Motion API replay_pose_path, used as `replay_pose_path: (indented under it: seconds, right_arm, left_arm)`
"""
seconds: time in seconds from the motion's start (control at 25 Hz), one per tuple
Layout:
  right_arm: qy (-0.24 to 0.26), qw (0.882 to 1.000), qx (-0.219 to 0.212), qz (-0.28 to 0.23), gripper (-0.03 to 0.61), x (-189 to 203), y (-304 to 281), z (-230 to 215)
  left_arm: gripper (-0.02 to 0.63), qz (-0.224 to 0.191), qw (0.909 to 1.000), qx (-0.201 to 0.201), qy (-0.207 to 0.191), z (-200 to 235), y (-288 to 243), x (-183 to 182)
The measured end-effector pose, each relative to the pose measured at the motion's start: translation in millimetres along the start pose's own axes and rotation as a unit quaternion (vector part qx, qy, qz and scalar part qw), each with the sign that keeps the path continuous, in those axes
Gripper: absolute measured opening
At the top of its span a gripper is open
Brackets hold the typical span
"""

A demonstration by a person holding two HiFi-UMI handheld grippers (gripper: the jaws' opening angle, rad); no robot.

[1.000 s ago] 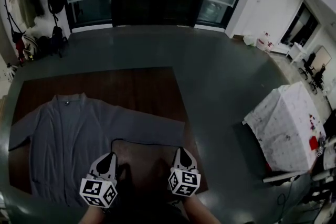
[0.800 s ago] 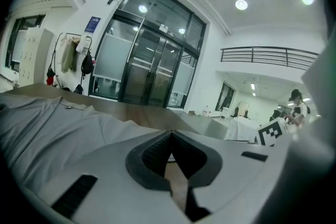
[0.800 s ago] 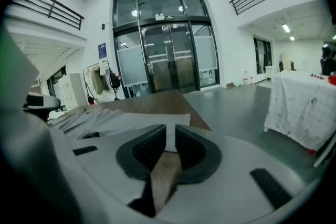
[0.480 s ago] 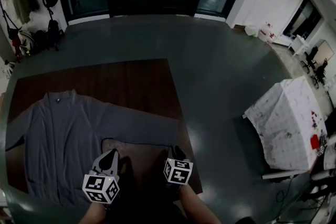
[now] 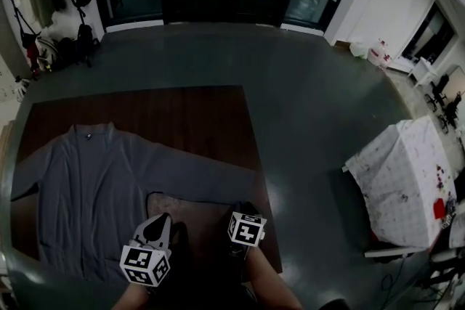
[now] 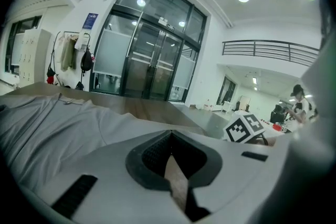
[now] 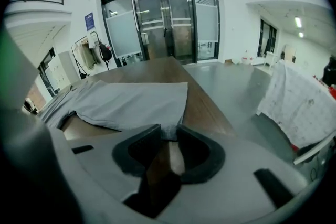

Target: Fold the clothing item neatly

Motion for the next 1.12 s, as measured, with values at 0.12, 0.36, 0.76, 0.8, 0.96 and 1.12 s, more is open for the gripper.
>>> replay_pose_path:
  seconds: [0.12, 0.36, 0.76, 0.8, 0.96, 1.12]
  right_arm:
    - [-0.001, 1.000, -0.001, 0.001, 0.087, -0.7, -2.1, -2.9]
    - [-0.030, 1.000, -0.003, -0.001, 0.046, -4.5, 2.5, -3.6]
    - [-0.015, 0.998, 0.032, -0.042, 0.041, -29.3, 29.7, 13.0]
    - [-0.013, 0.998, 0.037, -0.046, 0.041, -31.3, 31.3, 14.1]
    - [0.002, 0.995, 0.063, -0.077, 0.040, -49.0, 50.7, 31.2]
    - [0.018, 0.990, 0.081, -0.111, 0.040, -71.9, 77.1, 64.8]
  left_arm:
    - [0.008, 0.001, 1.0000, -0.001, -0.004, -5.7, 1.2, 4.1]
    - [0.008, -0.001, 0.9997, -0.023, -0.010, 2.1, 19.3, 1.3]
    - [0.008, -0.031, 0.9966, -0.076, 0.003, 76.4, 98.6, -11.8]
    - [0.008, -0.035, 0.9966, -0.074, 0.005, 83.7, 105.2, -13.1]
    - [0.008, -0.044, 0.9972, -0.060, -0.003, 115.0, 142.6, -19.6]
    - [0.008, -0.052, 0.9969, -0.058, 0.008, 155.0, 182.3, -22.2]
Point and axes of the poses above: the fingertips, and each gripper's own axes: y backward along the fingers, z to its left, x out of its underside, the point moved 1 cm from there along y, backward along the fingers, and after that the axes turned 10 degrees about x, right-handed, at the moved point
